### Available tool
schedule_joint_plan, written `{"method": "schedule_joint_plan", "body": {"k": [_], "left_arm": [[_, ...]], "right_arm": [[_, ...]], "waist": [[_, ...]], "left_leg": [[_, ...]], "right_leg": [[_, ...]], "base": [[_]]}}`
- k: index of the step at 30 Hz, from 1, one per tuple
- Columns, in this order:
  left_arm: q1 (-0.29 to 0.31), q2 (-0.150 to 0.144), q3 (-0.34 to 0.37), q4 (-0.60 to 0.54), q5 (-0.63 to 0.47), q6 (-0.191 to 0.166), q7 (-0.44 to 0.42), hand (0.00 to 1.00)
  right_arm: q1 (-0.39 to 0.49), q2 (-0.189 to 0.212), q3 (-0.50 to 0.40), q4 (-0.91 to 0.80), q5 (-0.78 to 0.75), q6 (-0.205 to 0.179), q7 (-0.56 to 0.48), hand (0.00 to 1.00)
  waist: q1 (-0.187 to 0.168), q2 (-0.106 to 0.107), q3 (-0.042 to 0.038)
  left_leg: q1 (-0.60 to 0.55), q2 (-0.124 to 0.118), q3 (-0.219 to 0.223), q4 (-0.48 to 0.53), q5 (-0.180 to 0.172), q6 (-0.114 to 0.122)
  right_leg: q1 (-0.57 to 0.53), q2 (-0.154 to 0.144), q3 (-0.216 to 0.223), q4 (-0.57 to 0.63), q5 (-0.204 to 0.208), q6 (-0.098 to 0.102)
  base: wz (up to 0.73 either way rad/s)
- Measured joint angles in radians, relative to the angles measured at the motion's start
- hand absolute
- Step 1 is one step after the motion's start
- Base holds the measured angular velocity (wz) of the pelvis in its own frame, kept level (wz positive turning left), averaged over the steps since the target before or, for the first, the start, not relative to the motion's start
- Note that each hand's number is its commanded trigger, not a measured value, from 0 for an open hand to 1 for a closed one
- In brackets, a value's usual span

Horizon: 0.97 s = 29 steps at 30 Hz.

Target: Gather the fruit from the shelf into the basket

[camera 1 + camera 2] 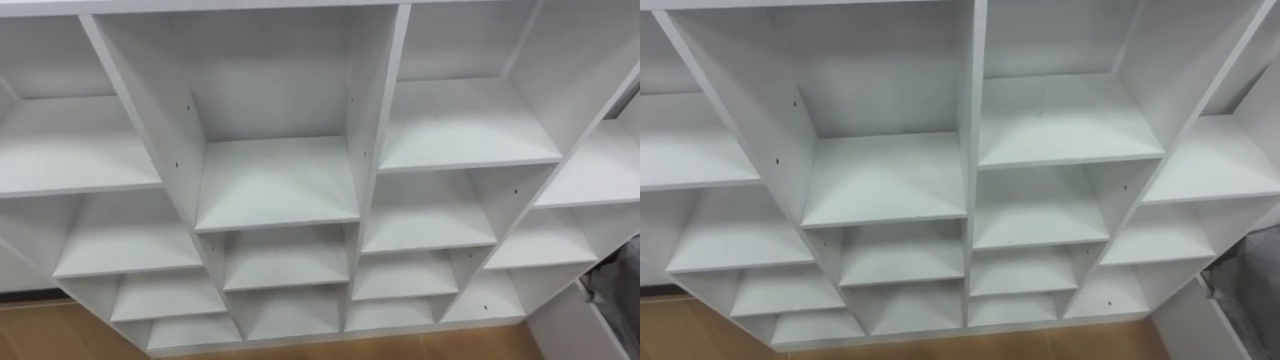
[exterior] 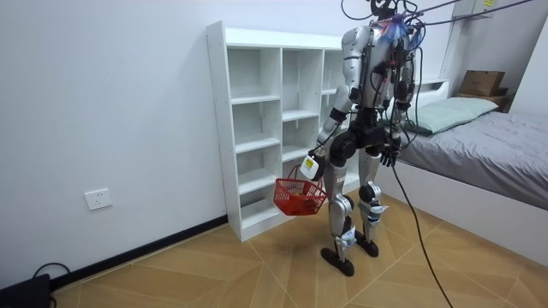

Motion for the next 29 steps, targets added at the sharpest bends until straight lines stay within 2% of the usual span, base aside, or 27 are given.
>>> {"method": "schedule_joint_plan", "body": {"k": [22, 29], "left_arm": [[-0.019, -0.006, -0.01, 0.01, -0.009, 0.0, 0.005, 1.0], [-0.019, -0.01, -0.011, 0.01, -0.011, 0.002, 0.0, 1.0]], "right_arm": [[-0.006, 0.004, 0.001, 0.031, -0.099, 0.012, -0.041, 0.0], [-0.016, 0.004, 0.001, 0.055, -0.116, 0.034, -0.033, 0.0]], "waist": [[-0.003, 0.009, 0.0018], [-0.002, 0.008, 0.0017]], "left_leg": [[0.001, 0.001, 0.001, -0.002, -0.001, -0.001], [0.001, 0.001, -0.001, -0.002, -0.001, -0.001]], "right_leg": [[-0.001, 0.001, -0.002, 0.001, 0.0, 0.0], [-0.001, 0.001, -0.004, 0.001, 0.0, 0.0]], "base": [[0.0], [0.0]]}}
